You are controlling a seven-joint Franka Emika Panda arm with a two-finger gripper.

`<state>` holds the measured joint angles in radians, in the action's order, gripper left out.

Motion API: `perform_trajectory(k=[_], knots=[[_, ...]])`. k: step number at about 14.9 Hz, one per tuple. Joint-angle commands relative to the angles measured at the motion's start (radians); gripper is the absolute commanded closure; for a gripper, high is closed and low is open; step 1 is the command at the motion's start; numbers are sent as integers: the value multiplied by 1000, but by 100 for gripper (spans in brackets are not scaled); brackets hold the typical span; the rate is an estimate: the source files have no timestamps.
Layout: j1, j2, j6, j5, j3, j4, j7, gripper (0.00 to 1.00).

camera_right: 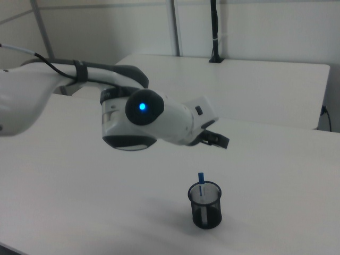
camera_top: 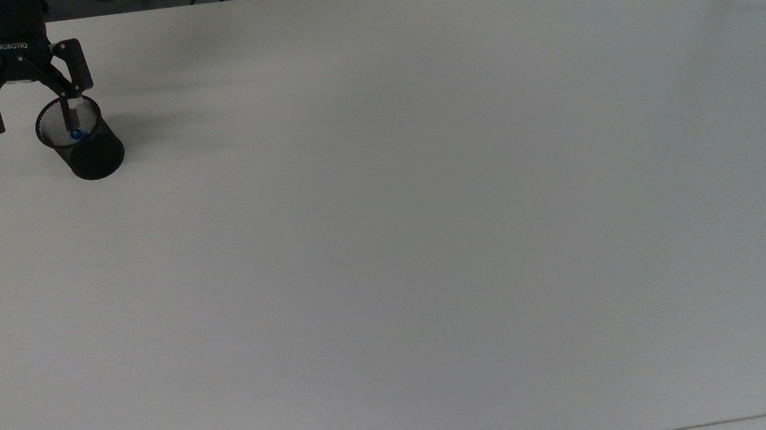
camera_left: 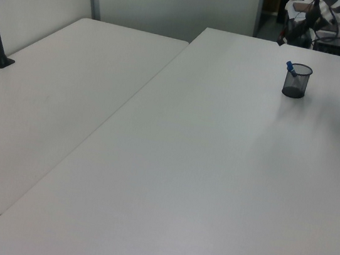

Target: Insert the marker

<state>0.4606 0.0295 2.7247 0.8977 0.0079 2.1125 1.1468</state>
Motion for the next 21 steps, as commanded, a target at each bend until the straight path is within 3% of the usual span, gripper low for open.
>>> perform_trajectory(k=[1, 4, 6, 8, 13, 15, 21], knots=[[-4, -59, -100, 6, 1, -31, -119, 0], [13, -62, -299, -13, -29, -110, -140, 0], [13, -53, -493, -101, -101, -202, -171, 0], [13, -45, -678, -204, -130, -303, -273, 0], [-14, -54, -905, -374, -123, -413, -557, 0], [-83, -52, -948, -477, -120, -449, -726, 0], [-291, -72, -1007, -650, -137, -477, -1028, 0]])
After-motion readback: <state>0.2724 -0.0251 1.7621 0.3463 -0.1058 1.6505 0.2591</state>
